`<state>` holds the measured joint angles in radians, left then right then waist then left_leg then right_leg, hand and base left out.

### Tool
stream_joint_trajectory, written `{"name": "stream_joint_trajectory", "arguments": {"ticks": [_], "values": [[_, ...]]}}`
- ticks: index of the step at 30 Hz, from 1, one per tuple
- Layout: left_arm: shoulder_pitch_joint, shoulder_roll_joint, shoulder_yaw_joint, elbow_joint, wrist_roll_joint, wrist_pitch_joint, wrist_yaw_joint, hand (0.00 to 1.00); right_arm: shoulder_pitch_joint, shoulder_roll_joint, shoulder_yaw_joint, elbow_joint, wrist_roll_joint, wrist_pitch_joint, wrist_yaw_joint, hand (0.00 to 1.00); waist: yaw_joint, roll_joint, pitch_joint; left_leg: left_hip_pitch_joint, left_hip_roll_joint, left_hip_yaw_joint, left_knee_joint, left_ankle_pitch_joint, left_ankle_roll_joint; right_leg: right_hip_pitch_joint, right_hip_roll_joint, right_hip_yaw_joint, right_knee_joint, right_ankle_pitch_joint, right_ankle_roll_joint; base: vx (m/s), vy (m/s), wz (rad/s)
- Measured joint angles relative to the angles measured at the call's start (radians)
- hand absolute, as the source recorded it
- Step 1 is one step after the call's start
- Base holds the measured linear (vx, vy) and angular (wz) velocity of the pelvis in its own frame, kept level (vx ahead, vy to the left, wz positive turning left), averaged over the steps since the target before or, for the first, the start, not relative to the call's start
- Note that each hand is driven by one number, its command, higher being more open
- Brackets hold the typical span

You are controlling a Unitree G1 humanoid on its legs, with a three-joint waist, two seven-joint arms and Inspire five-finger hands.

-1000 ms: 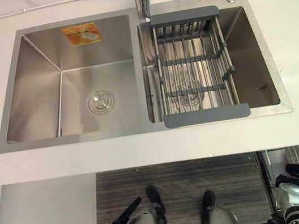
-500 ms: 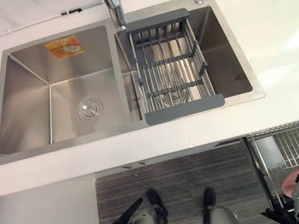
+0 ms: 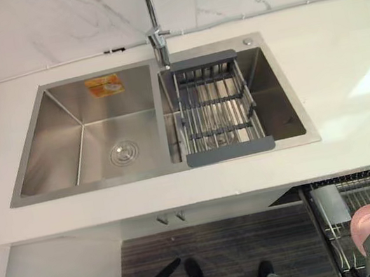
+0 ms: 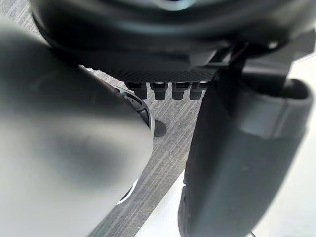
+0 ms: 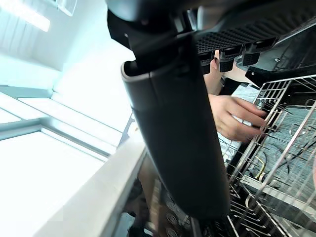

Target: Walk over to the sink, pick up the cup, carry it to the dishwasher, place the cup inside the dishwasher, then close the dishwasher door

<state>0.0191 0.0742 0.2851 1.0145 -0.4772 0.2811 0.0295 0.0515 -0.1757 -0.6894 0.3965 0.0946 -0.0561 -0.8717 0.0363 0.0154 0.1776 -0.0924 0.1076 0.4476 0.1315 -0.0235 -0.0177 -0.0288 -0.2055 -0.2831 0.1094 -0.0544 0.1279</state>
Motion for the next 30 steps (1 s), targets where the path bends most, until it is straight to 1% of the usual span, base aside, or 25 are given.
{"name": "stream_joint_trajectory", "arguments": {"ticks": [2,3,4,5,6,7,8,9,11,13,14,15,17,18,20,21,22,23,24,25,26,27,28,29,30], "values": [[0.007,-0.003,0.016,-0.003,0.01,-0.004,0.002,1.0,0.002,0.007,0.025,-0.036,0.001,0.003,0.001,1.0,-0.002,0.002,-0.002,-0.02,0.049,0.009,0.114,-0.059,-0.002,0.004,0.033,0.034,-0.014,0.007,-0.009,-0.07,-0.054,-0.65],[0.018,-0.006,0.04,-0.004,0.008,-0.009,0.003,1.0,0.0,0.007,0.055,-0.06,0.0,0.004,0.013,1.0,0.001,0.006,-0.005,-0.045,0.088,-0.036,0.226,-0.113,0.001,0.003,0.062,0.08,-0.013,0.003,-0.019,-0.08,-0.031,-1.25],[0.037,-0.01,0.041,-0.005,0.005,-0.023,0.003,1.0,-0.011,0.005,0.085,-0.08,-0.001,0.004,0.035,1.0,0.009,0.006,-0.008,-0.057,0.112,-0.122,0.308,-0.154,0.004,-0.002,0.089,0.145,-0.01,-0.003,-0.029,-0.08,-0.001,-1.44],[0.044,-0.013,0.046,-0.005,-0.005,-0.026,0.002,1.0,-0.013,0.005,0.095,-0.095,-0.001,0.003,0.047,1.0,0.01,0.007,-0.01,-0.061,0.12,-0.159,0.339,-0.171,0.002,-0.005,0.101,0.175,-0.007,-0.002,-0.031,-0.04,0.066,-1.5],[0.047,-0.011,0.04,-0.004,-0.004,-0.027,0.003,1.0,-0.006,0.0,0.105,-0.123,-0.001,0.0,0.063,1.0,0.008,0.007,-0.017,-0.06,0.123,-0.213,0.374,-0.2,-0.002,-0.015,0.115,0.221,0.001,0.0,-0.034,-0.02,0.108,-1.25],[0.055,-0.011,0.039,-0.003,0.003,-0.028,0.006,1.0,0.005,-0.012,0.103,-0.142,0.0,-0.005,0.086,1.0,0.001,0.008,-0.029,-0.046,0.12,-0.229,0.369,-0.231,-0.015,-0.034,0.121,0.256,0.015,0.006,-0.033,0.0,0.126,-1.07],[0.058,-0.012,0.039,-0.001,0.007,-0.027,0.007,1.0,0.009,-0.022,0.101,-0.145,0.0,-0.007,0.095,1.0,-0.006,0.01,-0.033,-0.036,0.116,-0.231,0.356,-0.246,-0.03,-0.04,0.122,0.27,0.018,0.009,-0.027,0.02,0.153,-0.83],[0.06,-0.007,0.038,0.004,0.009,-0.026,0.01,1.0,0.011,-0.029,0.081,-0.147,0.001,-0.01,0.123,1.0,-0.019,0.007,-0.041,-0.019,0.102,-0.215,0.329,-0.26,-0.052,-0.051,0.118,0.301,0.018,0.019,-0.011,0.02,0.131,-0.55],[0.063,0.001,0.036,0.003,0.008,-0.026,0.011,1.0,0.012,-0.03,0.059,-0.153,0.006,-0.01,0.175,1.0,-0.032,-0.01,-0.044,0.009,0.078,-0.164,0.31,-0.261,-0.045,-0.058,0.096,0.34,0.008,0.053,0.01,0.02,0.16,-0.77],[0.062,0.001,0.022,0.004,0.01,-0.025,0.017,1.0,0.012,-0.032,0.074,-0.18,0.043,-0.01,0.231,1.0,-0.034,-0.013,-0.046,0.032,0.064,-0.127,0.297,-0.262,-0.037,-0.076,0.088,0.341,0.002,0.092,0.005,-0.02,0.153,-1.01],[0.059,0.002,0.016,0.003,0.018,-0.025,0.017,1.0,0.007,-0.034,0.102,-0.198,0.042,-0.009,0.267,1.0,-0.034,-0.015,-0.045,0.037,0.052,-0.107,0.282,-0.263,-0.028,-0.103,0.087,0.34,-0.01,0.134,-0.003,-0.05,0.123,-0.93],[0.058,0.003,0.016,0.003,0.019,-0.025,0.017,1.0,0.005,-0.034,0.113,-0.203,0.042,-0.007,0.281,1.0,-0.034,-0.017,-0.044,0.037,0.05,-0.091,0.279,-0.263,-0.024,-0.115,0.088,0.337,-0.016,0.152,-0.007,-0.1,0.142,-1.09],[0.058,0.011,0.014,0.003,0.006,-0.022,0.016,1.0,0.003,-0.036,0.161,-0.209,0.042,0.001,0.318,1.0,-0.035,-0.027,-0.04,0.038,0.042,-0.051,0.268,-0.266,-0.013,-0.142,0.088,0.295,-0.052,0.219,-0.016,-0.13,0.089,-0.92],[0.058,0.016,0.015,0.004,0.004,-0.018,0.014,1.0,0.003,-0.036,0.175,-0.208,0.042,0.008,0.331,1.0,-0.036,-0.035,-0.038,0.042,0.039,-0.03,0.269,-0.268,-0.009,-0.143,0.085,0.262,-0.068,0.235,-0.026,-0.13,0.044,-0.74],[0.059,0.024,0.02,0.005,0.006,-0.01,0.005,1.0,0.003,-0.037,0.186,-0.199,0.043,0.012,0.36,1.0,-0.044,-0.044,-0.038,0.045,0.036,0.001,0.277,-0.272,-0.001,-0.142,0.076,0.217,-0.086,0.244,-0.039,-0.11,0.004,-0.47],[0.066,0.025,0.021,0.005,0.007,-0.01,0.004,1.0,0.003,-0.037,0.192,-0.182,0.055,0.011,0.383,1.0,-0.055,-0.043,-0.038,0.047,0.04,0.013,0.283,-0.273,0.004,-0.142,0.076,0.215,-0.087,0.236,-0.069,-0.14,-0.009,-0.35],[0.074,0.025,0.022,0.005,0.006,-0.01,0.0,1.0,0.004,-0.036,0.193,-0.151,0.116,0.011,0.416,1.0,-0.06,-0.042,-0.038,0.053,0.05,0.025,0.281,-0.272,0.005,-0.149,0.074,0.166,-0.064,0.188,-0.123,-0.16,0.0,-0.31],[0.078,0.024,0.022,0.005,0.006,-0.01,-0.004,1.0,0.004,-0.036,0.196,-0.129,0.153,0.01,0.432,1.0,-0.06,-0.039,-0.039,0.06,0.059,0.029,0.272,-0.271,0.009,-0.149,0.075,0.139,-0.055,0.155,-0.145,-0.11,-0.013,-0.31],[0.086,0.023,0.02,0.007,0.006,-0.013,-0.013,1.0,0.003,-0.036,0.209,-0.082,0.22,0.007,0.459,1.0,-0.06,-0.016,-0.04,0.07,0.081,0.038,0.257,-0.264,0.004,-0.157,0.075,0.11,0.006,0.132,-0.158,-0.07,-0.053,-0.18],[0.094,0.024,0.02,0.01,0.005,-0.021,-0.018,1.0,0.004,-0.033,0.226,-0.026,0.297,-0.004,0.489,1.0,-0.064,-0.017,-0.041,0.071,0.096,0.032,0.257,-0.26,-0.006,-0.175,0.072,0.097,0.139,0.126,-0.155,-0.01,-0.079,-0.07],[0.098,0.026,0.02,0.01,0.003,-0.029,-0.022,1.0,0.003,-0.029,0.238,0.021,0.348,-0.014,0.511,1.0,-0.062,-0.022,-0.045,0.071,0.098,0.024,0.259,-0.261,-0.018,-0.166,0.066,0.079,0.18,0.088,-0.147,0.03,-0.095,0.05],[0.099,0.032,0.019,0.008,-0.003,-0.038,-0.026,1.0,-0.001,-0.023,0.252,0.065,0.401,-0.03,0.534,1.0,-0.054,-0.04,-0.051,0.067,0.081,0.004,0.266,-0.264,-0.027,-0.145,0.068,0.061,0.139,0.064,-0.128,0.04,-0.084,-0.08],[0.094,0.029,0.019,0.015,-0.013,-0.054,-0.029,1.0,-0.021,-0.022,0.277,0.137,0.459,-0.057,0.567,1.0,-0.041,-0.031,-0.054,0.037,0.066,-0.068,0.286,-0.271,-0.037,-0.124,0.088,0.06,0.058,0.088,-0.087,0.04,-0.054,-0.22],[0.096,0.024,0.019,0.018,-0.017,-0.058,-0.029,1.0,-0.032,-0.016,0.292,0.17,0.482,-0.068,0.578,1.0,-0.031,-0.021,-0.06,0.019,0.053,-0.117,0.286,-0.272,-0.033,-0.118,0.102,0.064,0.013,0.112,-0.09,0.04,-0.05,-0.42],[0.096,0.023,0.018,0.025,-0.026,-0.071,-0.023,1.0,-0.057,0.017,0.34,0.236,0.525,-0.078,0.602,1.0,-0.016,-0.02,-0.059,0.003,0.056,-0.158,0.285,-0.272,-0.032,-0.087,0.137,0.067,-0.094,0.161,-0.096,0.04,-0.048,-0.27]]}}
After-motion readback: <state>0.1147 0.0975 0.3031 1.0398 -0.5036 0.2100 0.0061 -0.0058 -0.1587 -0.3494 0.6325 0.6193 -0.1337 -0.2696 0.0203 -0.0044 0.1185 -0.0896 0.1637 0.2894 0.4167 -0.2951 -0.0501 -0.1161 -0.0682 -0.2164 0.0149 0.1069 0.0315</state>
